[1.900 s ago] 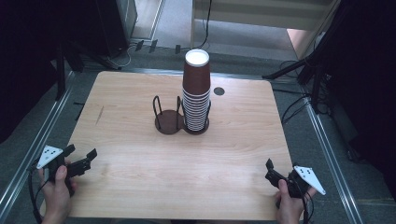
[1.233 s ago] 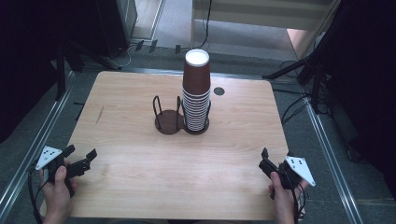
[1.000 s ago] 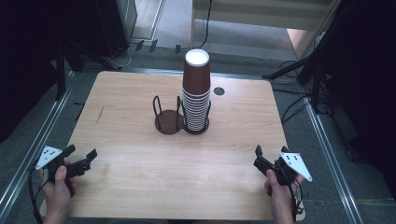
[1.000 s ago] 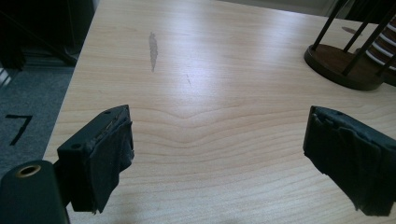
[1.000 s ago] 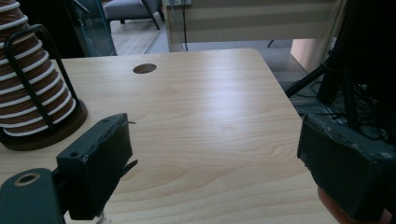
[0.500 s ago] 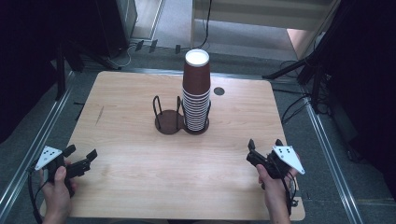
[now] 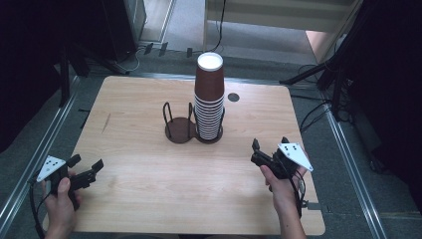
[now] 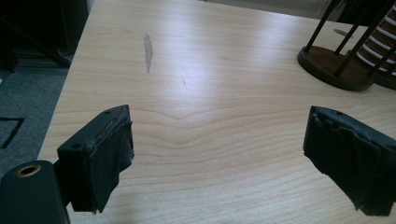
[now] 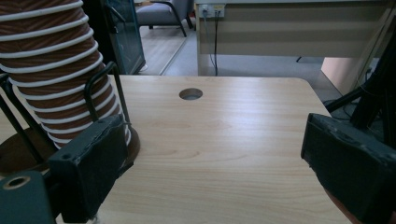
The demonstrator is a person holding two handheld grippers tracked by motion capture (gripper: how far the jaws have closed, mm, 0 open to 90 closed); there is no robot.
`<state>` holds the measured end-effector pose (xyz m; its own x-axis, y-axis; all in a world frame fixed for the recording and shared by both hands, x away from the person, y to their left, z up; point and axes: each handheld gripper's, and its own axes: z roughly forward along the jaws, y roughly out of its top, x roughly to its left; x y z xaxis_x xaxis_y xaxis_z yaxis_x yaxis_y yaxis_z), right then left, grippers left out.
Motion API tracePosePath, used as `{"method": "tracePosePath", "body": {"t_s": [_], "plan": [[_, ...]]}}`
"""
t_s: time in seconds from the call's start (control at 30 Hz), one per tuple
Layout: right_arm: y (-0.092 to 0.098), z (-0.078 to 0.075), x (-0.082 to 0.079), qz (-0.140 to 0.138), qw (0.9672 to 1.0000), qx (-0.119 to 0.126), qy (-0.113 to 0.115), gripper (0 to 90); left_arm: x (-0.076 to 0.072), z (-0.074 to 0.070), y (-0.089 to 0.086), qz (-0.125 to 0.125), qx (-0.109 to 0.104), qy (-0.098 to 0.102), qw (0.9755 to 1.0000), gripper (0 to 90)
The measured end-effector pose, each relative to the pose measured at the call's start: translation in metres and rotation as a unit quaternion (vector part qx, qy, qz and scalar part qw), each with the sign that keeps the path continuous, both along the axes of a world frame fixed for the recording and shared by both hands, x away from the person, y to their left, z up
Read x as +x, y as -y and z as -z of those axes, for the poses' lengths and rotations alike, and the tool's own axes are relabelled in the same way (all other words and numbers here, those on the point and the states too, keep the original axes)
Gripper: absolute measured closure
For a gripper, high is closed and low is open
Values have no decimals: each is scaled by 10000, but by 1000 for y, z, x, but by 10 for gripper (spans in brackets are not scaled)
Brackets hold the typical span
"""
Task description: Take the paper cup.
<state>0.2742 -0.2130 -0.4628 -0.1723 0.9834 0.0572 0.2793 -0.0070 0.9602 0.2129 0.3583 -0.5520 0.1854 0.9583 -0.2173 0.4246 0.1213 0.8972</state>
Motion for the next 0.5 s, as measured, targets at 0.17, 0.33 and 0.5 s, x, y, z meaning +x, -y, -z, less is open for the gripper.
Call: {"method": "tracePosePath", "body": {"t_s": [0.17,0.33,0.5], "plan": [[-10,-8,7,-159,9999,-29,9,106,0,0,0,21,-4,9,10000,91],[-18,-14,11,-336,9994,98,30,128,0,0,0,50,-7,12,10000,91],[-24,-16,15,-353,9993,52,77,129,-1,0,0,64,-20,25,10000,91]]}}
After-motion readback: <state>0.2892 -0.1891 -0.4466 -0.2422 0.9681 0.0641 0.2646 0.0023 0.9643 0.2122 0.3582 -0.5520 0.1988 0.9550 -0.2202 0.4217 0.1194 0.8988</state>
